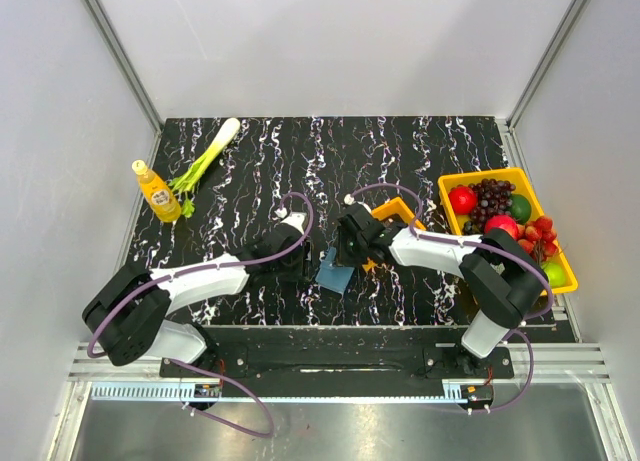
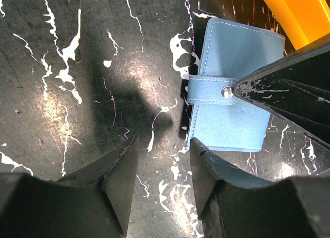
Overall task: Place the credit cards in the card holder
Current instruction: Close the card holder at the center of the board.
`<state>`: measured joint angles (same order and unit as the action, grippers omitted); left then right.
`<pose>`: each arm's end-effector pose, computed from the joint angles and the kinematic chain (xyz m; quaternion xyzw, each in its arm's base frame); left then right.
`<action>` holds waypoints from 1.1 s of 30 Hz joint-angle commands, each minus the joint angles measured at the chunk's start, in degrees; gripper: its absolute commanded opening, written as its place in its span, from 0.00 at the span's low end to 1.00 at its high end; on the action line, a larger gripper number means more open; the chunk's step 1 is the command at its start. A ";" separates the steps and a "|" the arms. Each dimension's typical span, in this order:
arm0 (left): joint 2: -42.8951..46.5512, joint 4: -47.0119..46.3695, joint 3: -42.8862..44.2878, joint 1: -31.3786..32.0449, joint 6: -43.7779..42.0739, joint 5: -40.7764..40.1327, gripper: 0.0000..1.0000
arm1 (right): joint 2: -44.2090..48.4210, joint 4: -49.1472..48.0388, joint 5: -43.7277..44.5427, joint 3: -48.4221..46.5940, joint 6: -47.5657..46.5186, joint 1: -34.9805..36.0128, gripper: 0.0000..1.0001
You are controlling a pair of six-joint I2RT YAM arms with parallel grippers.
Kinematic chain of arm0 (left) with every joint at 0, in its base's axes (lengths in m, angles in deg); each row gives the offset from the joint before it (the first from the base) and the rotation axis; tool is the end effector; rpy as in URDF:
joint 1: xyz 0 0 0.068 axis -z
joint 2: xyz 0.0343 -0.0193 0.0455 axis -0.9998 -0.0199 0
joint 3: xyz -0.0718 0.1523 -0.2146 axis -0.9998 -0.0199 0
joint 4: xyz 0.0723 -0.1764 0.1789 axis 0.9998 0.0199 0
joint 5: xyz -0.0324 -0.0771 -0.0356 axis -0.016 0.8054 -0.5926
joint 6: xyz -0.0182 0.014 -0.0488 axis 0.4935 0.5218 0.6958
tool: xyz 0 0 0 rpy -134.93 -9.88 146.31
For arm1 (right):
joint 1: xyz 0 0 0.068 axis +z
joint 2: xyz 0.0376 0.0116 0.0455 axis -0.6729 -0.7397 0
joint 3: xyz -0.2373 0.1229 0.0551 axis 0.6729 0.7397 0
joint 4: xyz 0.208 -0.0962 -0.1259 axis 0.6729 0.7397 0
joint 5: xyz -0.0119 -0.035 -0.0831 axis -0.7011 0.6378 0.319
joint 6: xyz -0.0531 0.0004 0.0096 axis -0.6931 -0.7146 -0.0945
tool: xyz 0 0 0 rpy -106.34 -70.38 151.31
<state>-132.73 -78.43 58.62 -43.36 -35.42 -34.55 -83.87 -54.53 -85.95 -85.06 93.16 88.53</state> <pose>0.1833 -0.1826 0.1669 0.0810 0.9336 -0.1950 0.2894 0.2306 0.2423 0.1673 -0.0502 0.9466 0.2291 0.2214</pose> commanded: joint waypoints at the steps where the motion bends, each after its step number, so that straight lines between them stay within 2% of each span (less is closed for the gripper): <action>1: 1.71 -1.82 2.40 0.56 -1.30 -1.33 0.48 | 0.65 2.63 4.48 -2.93 -1.62 0.87 0.00; 18: 0.56 -1.38 3.71 1.26 -1.83 -2.03 0.48 | -3.22 7.20 8.52 -4.25 -2.76 2.37 0.00; 22: -0.05 -1.38 4.94 1.26 -2.18 -2.38 0.48 | -1.73 7.56 9.50 -4.07 -3.29 2.54 0.00; 28: -0.75 -1.47 5.65 1.26 -2.45 -2.65 0.48 | 3.10 2.38 6.51 -2.67 -3.64 2.63 0.00; 33: -0.84 -1.56 5.30 1.18 -2.45 -2.65 0.48 | 4.43 2.37 8.18 -2.05 -3.38 2.63 0.00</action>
<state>-133.23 -78.34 62.33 -42.38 -36.97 -35.95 -82.28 -50.31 -80.27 -87.35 90.38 90.74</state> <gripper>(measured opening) 0.478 0.009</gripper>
